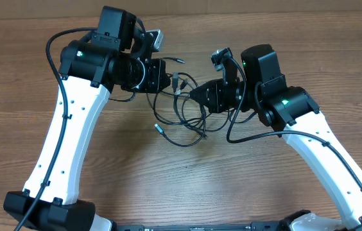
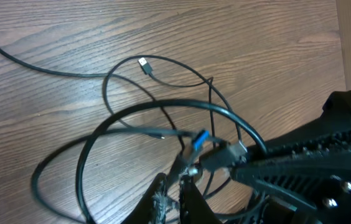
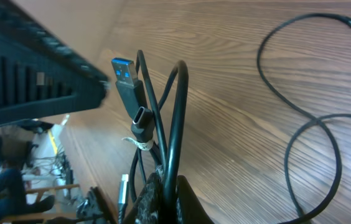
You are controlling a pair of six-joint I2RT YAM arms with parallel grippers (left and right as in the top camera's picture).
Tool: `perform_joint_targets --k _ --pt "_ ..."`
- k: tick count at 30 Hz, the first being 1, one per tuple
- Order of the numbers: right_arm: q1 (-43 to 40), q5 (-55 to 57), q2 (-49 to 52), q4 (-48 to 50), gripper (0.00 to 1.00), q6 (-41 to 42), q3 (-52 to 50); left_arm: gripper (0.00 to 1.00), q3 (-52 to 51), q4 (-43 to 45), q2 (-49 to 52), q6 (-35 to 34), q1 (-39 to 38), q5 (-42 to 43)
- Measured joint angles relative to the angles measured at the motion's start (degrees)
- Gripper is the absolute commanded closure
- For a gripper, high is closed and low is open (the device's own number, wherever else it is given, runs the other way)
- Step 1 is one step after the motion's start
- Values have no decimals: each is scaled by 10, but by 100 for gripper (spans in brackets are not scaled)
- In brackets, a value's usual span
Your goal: Untangle cables
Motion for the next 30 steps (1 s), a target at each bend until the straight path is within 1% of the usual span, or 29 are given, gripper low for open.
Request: perform_joint_targets --k 6,11,18,30 --pt "0 -20 0 28 96 6 0 84 0 8 0 5 0 14" --pt "0 -40 0 62 96 17 0 83 0 17 0 19 0 37" --pt "0 -52 0 91 96 32 0 83 0 17 0 31 -1 43" --pt "0 10 0 132 96 99 0 83 0 17 0 44 -12 49"
